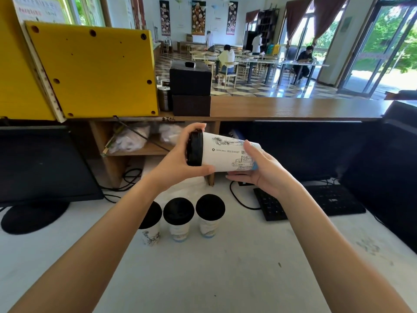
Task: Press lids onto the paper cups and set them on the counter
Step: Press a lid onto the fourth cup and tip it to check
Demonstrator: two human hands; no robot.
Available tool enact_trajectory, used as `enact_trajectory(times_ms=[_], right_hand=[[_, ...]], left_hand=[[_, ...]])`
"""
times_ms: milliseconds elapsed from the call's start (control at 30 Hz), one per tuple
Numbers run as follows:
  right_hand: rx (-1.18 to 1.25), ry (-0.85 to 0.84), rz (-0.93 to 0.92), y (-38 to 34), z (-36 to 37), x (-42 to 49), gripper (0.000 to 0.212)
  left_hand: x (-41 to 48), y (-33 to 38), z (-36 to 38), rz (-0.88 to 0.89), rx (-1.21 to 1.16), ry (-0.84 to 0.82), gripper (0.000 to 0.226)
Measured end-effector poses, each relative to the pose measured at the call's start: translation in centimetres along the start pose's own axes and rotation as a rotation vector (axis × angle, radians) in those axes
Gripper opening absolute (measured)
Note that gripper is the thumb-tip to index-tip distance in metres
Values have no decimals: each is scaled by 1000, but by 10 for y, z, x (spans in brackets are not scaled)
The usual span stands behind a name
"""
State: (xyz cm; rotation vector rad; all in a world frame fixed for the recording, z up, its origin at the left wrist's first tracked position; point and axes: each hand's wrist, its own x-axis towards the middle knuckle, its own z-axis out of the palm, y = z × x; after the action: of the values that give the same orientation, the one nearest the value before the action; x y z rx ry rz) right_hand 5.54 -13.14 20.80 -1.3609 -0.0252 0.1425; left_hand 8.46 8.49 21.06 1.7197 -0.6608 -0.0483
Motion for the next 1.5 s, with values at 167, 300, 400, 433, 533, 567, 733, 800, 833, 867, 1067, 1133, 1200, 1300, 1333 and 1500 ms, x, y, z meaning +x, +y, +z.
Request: enact_trajectory(times_ms=[167, 300, 400, 433, 533, 567, 733, 800, 833, 867, 1067, 1133, 1200, 1300, 1333, 1500], right_hand=[[-18, -28, -146, 10, -4, 0, 44], [109, -105, -147, 15, -8, 2, 64], [319, -63, -133, 28, -5, 4, 60], [392, -41, -135, 34, -2, 5, 52], [611, 31, -111, 41, 6, 9, 39], [648, 60, -113, 40, 7, 11, 39], [644, 219, -145, 9, 8, 25, 26], [614, 252, -160, -10, 7, 32, 21], [596, 262, -168, -20, 6, 36, 20], [574, 268, -178, -29, 5, 40, 20], [136, 366, -294, -89, 7, 64, 44], [-76, 352, -350, -105, 9, 69, 40], [-224, 310, -393, -115, 12, 70, 37], [-372, 281, -424, -120, 14, 74, 41], [-409, 280, -426, -119, 13, 75, 42], [-466, 276, -398, -106, 6, 82, 42]], left_hand=[[8, 2, -7, -358, -267, -27, 63], [7, 0, -5, -435, -192, -1, 52], [4, -3, 1, -335, -109, 94, 50], [3, -5, 6, -293, -62, 131, 53], [3, -9, 22, -151, 110, 208, 63], [5, -11, 26, -129, 123, 226, 66], [32, -7, 33, -208, 132, 132, 83], [49, 1, 31, -245, 148, 37, 83], [58, 4, 30, -261, 162, -7, 79], [66, 6, 29, -277, 173, -39, 77], [97, 15, 30, -276, 45, -52, 73], [103, 19, 32, -224, 29, -59, 61], [110, 19, 33, -185, 20, -67, 55], [117, 15, 31, -173, -10, -64, 59], [119, 12, 31, -171, -18, -66, 61], [121, -3, 32, -203, -12, -118, 64]])
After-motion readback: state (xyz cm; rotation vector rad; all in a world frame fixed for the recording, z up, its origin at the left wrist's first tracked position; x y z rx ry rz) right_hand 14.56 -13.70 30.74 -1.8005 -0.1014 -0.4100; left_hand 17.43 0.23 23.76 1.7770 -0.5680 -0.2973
